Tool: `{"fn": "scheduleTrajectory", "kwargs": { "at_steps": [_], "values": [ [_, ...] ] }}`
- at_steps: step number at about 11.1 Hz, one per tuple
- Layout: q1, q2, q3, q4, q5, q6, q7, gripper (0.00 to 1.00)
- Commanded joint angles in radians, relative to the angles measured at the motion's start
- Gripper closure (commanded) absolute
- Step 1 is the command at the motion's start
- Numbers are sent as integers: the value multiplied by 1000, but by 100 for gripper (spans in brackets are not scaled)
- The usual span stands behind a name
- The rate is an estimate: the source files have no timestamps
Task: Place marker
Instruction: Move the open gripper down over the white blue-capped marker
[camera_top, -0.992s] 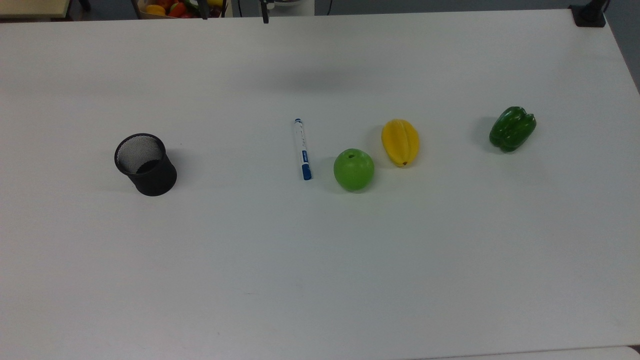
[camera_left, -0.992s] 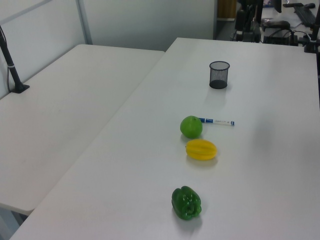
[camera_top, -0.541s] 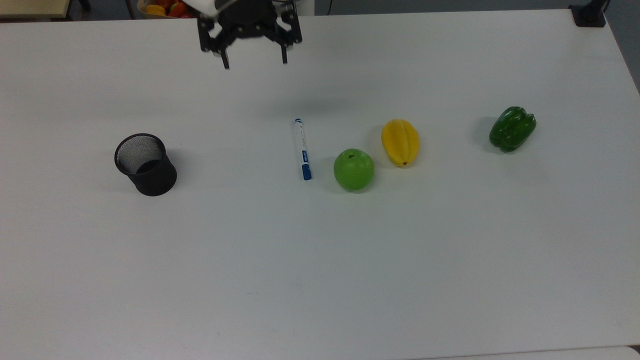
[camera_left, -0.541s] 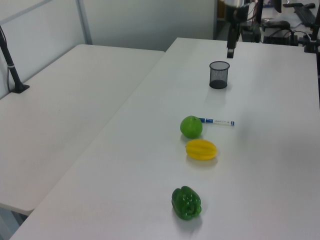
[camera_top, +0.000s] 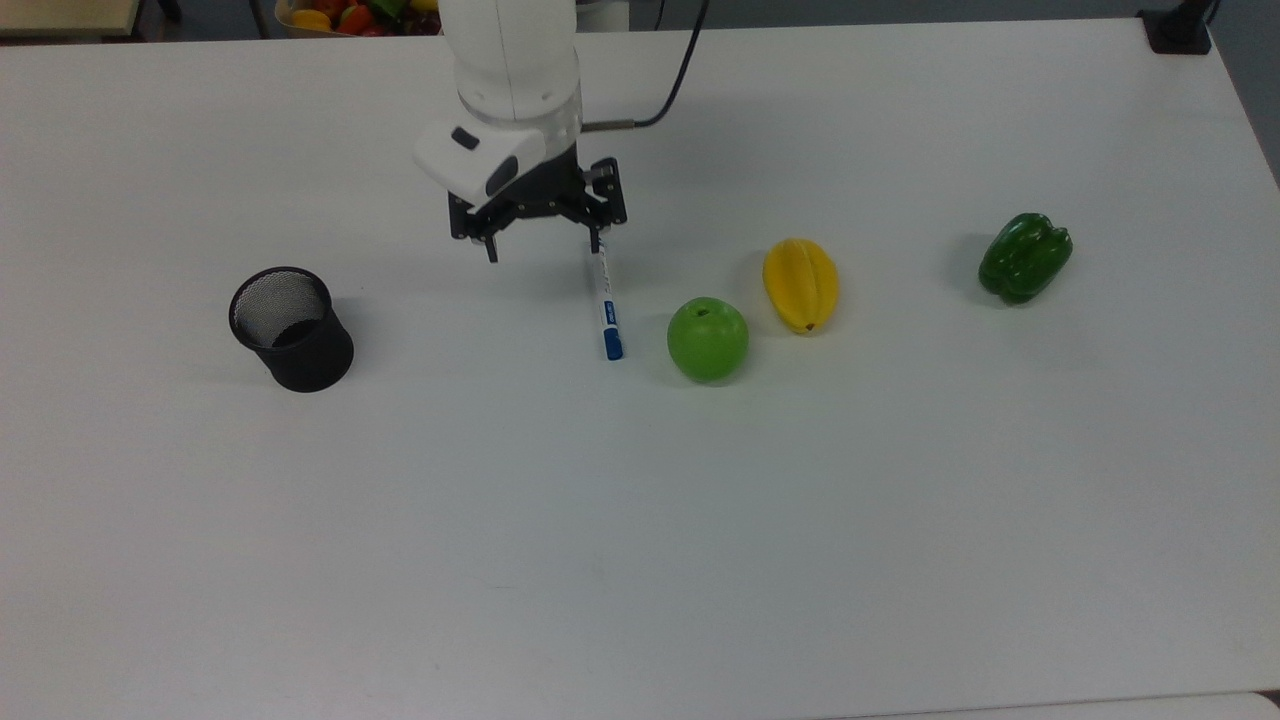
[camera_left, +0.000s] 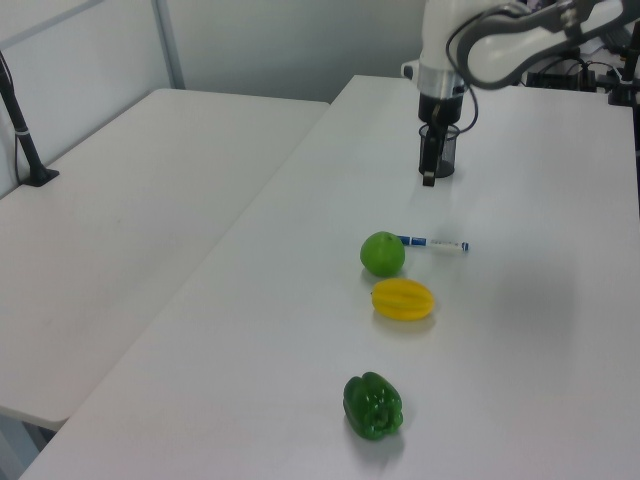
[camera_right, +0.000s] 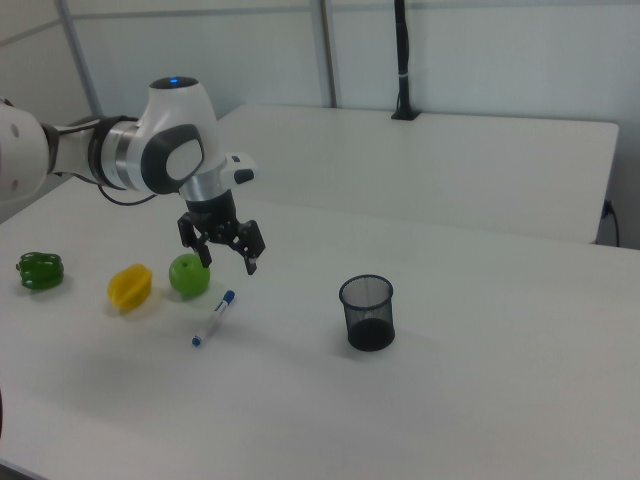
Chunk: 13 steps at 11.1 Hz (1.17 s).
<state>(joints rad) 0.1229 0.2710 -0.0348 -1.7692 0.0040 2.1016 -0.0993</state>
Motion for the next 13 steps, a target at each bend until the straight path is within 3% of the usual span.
{"fn": "scheduleTrajectory", "kwargs": {
  "at_steps": [1, 5, 10, 13],
  "values": [
    [23, 42, -2, -18, -19, 90, 38, 0],
    [44, 105, -2, -18, -21, 161, 39, 3],
    [66, 157, 4, -19, -52, 193, 39, 32],
    [64, 159, 26, -22, -53, 190, 41, 36]
  ]
}}
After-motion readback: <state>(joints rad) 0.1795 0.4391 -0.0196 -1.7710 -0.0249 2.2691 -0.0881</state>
